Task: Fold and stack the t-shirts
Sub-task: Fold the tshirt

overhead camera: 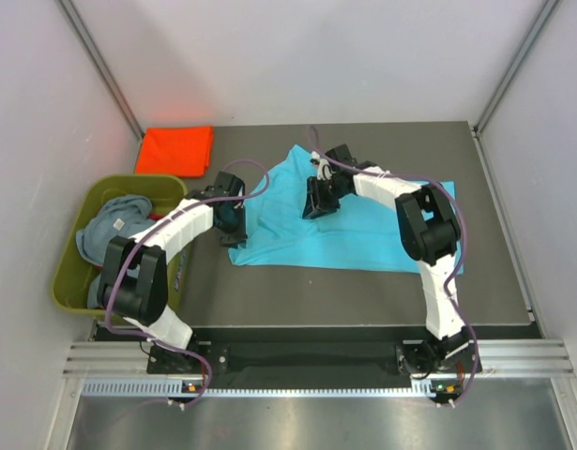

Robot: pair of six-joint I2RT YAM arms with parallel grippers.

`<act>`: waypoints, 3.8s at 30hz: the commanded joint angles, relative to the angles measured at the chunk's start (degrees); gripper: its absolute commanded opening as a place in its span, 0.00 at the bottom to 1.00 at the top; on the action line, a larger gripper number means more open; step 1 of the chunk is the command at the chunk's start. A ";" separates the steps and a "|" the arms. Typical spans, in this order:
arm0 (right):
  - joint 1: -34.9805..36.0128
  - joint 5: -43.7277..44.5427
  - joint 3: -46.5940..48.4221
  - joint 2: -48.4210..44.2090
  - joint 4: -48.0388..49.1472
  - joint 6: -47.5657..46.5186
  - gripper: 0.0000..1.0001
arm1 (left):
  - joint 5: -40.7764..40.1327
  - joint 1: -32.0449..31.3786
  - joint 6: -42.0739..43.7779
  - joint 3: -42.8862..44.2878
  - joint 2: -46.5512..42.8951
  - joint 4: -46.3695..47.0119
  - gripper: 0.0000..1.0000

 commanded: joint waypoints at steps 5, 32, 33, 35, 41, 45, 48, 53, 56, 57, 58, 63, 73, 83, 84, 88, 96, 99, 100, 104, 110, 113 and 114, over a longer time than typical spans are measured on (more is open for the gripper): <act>-3.29 2.74 1.46 -3.17 -0.77 -1.47 0.36 | 1.47 0.29 -0.09 1.11 0.78 0.43 0.31; -6.02 -3.76 2.07 -1.67 0.98 1.78 0.32 | -0.20 0.29 -3.69 -0.65 2.36 1.05 0.57; -6.02 -4.11 2.07 -1.50 1.25 2.04 0.32 | -0.20 0.29 -3.78 -0.56 2.71 0.79 0.59; -6.02 -4.64 2.07 -0.71 1.51 2.57 0.30 | -0.29 0.29 -3.86 -0.56 4.37 0.52 0.60; -5.67 -4.64 1.37 -0.61 1.69 2.66 0.29 | -0.12 0.99 -3.86 -1.26 7.89 2.80 0.57; -5.76 -4.12 0.67 -1.84 0.82 2.04 0.30 | -2.03 2.39 -3.51 -0.91 10.10 2.11 0.36; -5.67 -3.94 0.05 -2.81 0.63 1.95 0.30 | -4.59 3.97 -2.73 -1.87 9.57 0.26 0.00; -4.88 -5.25 -1.18 -3.60 1.77 3.01 0.30 | -5.39 4.59 -2.72 -3.98 6.68 -0.79 0.00; -4.00 -6.39 -1.71 -3.60 3.53 4.15 0.30 | -5.04 4.68 -3.16 -4.86 6.06 -1.14 0.00; -3.82 -6.57 -1.79 -3.52 3.71 4.24 0.30 | -5.13 4.68 -3.34 -5.04 5.71 -1.15 0.00; -3.56 -6.66 -1.71 -3.34 3.71 4.15 0.30 | -5.13 4.68 -3.42 -5.30 5.62 -1.15 0.00; -2.59 -6.66 0.40 -2.38 2.84 3.63 0.31 | -4.43 4.68 -3.16 -5.66 4.74 -0.80 0.00; -2.07 -3.07 3.04 0.79 0.99 2.48 0.31 | -3.19 4.68 -2.90 -4.95 4.12 -0.36 0.00; -2.07 -1.83 5.85 3.25 -1.21 3.45 0.17 | -3.11 4.68 -2.46 -5.39 4.12 0.00 0.00; -2.07 -1.65 5.68 2.90 -1.12 3.27 0.17 | -3.02 4.68 -2.37 -5.48 4.12 0.08 0.00; -2.15 -0.17 4.97 2.02 -1.21 2.75 0.04 | -3.11 4.68 -2.37 -5.74 4.03 0.26 0.00; -2.07 8.54 4.18 -1.23 -1.47 3.01 0.00 | -3.46 4.68 -2.37 -6.36 3.77 0.52 0.00; -1.98 8.89 4.53 -2.28 -1.04 1.70 0.00 | -3.20 4.68 -2.37 -6.36 3.59 0.44 0.00; -1.80 8.72 5.49 -2.37 -0.86 1.08 0.01 | -2.93 4.68 -2.37 -6.36 3.33 0.35 0.00; 0.39 7.49 11.99 -0.80 -3.49 -2.61 0.26 | -1.70 4.68 -2.28 -6.62 2.54 1.05 0.00; 5.13 5.20 25.70 6.58 -3.67 -3.15 0.39 | -1.08 4.68 -2.11 -5.92 2.01 1.14 0.01; 7.15 4.76 29.84 9.75 -0.60 -1.39 0.40 | -1.08 4.68 -2.28 -6.10 1.31 1.66 0.01; 7.51 5.20 30.37 10.89 0.36 0.01 0.40 | 0.66 4.68 -2.46 -6.18 1.05 1.93 0.01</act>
